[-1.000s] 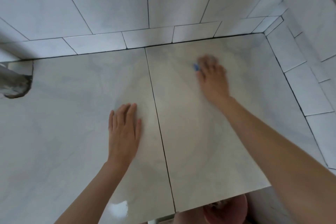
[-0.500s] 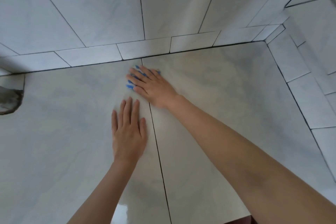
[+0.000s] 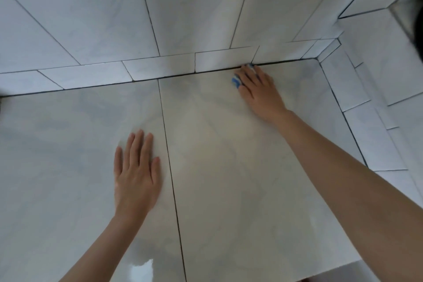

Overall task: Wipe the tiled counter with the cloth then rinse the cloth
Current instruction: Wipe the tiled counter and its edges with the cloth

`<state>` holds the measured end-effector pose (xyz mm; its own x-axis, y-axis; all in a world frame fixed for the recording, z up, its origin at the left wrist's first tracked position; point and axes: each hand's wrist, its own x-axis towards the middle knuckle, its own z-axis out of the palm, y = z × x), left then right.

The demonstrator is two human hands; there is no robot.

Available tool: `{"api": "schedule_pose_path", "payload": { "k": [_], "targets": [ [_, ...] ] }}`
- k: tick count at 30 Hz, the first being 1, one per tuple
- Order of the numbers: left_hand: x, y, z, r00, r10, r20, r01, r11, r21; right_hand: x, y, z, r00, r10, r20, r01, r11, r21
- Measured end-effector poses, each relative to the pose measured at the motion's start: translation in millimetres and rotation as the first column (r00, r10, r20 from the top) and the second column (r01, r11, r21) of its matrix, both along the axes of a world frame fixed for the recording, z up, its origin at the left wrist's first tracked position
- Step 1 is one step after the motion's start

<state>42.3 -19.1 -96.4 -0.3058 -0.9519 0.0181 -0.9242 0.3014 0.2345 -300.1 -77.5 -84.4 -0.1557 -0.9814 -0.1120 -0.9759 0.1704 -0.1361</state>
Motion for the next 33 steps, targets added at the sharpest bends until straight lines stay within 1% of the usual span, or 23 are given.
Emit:
{"api": "schedule_pose_path", "payload": {
  "k": [2,4,7,9,12,15,19,21,24,27,28,29,31,32,33],
  "targets": [
    [0,0,0,1.000,0.003,0.005,-0.003,1.000,0.009,-22,7,-1,0.996,-0.094,0.004,0.094,0.996,-0.005],
    [0,0,0,1.000,0.007,0.011,-0.007,1.000,0.013,-47,14,1,0.982,-0.187,-0.029,0.187,0.982,0.009],
    [-1,0,1,1.000,0.012,0.008,-0.012,1.000,0.015,-83,26,1,0.960,-0.266,-0.085,0.269,0.963,0.028],
    [-2,0,2,1.000,0.018,0.002,-0.018,1.000,0.014,-102,31,1,0.942,-0.329,-0.062,0.331,0.943,0.036],
    [-4,1,3,1.000,0.020,0.000,-0.020,1.000,0.017,-128,34,-10,0.944,-0.325,-0.065,0.329,0.942,0.062],
    [-5,1,4,1.000,0.030,-0.006,-0.030,0.999,0.015,-136,40,-15,0.931,-0.363,-0.036,0.364,0.931,0.026],
    [-5,1,4,0.999,0.036,-0.011,-0.036,0.999,0.014,-110,45,-15,0.891,-0.453,-0.038,0.452,0.892,-0.016],
    [-5,1,4,0.999,0.033,-0.012,-0.033,0.999,0.016,-80,52,-14,0.913,-0.406,-0.028,0.406,0.914,-0.024],
    [-4,2,4,0.999,0.031,-0.013,-0.031,0.999,0.008,-14,73,-17,0.972,-0.234,0.023,0.235,0.972,-0.008],
    [-4,2,3,1.000,0.027,-0.012,-0.027,1.000,0.009,61,106,-18,0.997,-0.045,0.054,0.053,0.988,-0.144],
    [-4,2,2,1.000,0.024,-0.012,-0.024,1.000,0.007,79,117,-17,0.999,0.009,0.054,0.000,0.986,-0.167],
    [-4,2,2,1.000,0.022,-0.018,-0.022,1.000,0.009,89,128,-15,0.996,0.058,0.064,-0.048,0.988,-0.148],
    [-8,4,3,0.998,0.040,-0.057,-0.038,0.999,0.038,81,144,-13,0.993,0.113,0.039,-0.107,0.985,-0.139],
    [-11,5,5,0.995,0.054,-0.082,-0.049,0.997,0.061,65,148,-13,0.995,0.101,0.013,-0.098,0.985,-0.142],
    [-16,7,6,0.993,0.056,-0.103,-0.048,0.996,0.081,45,152,-12,0.998,0.055,-0.014,-0.056,0.987,-0.148]
  ]
}}
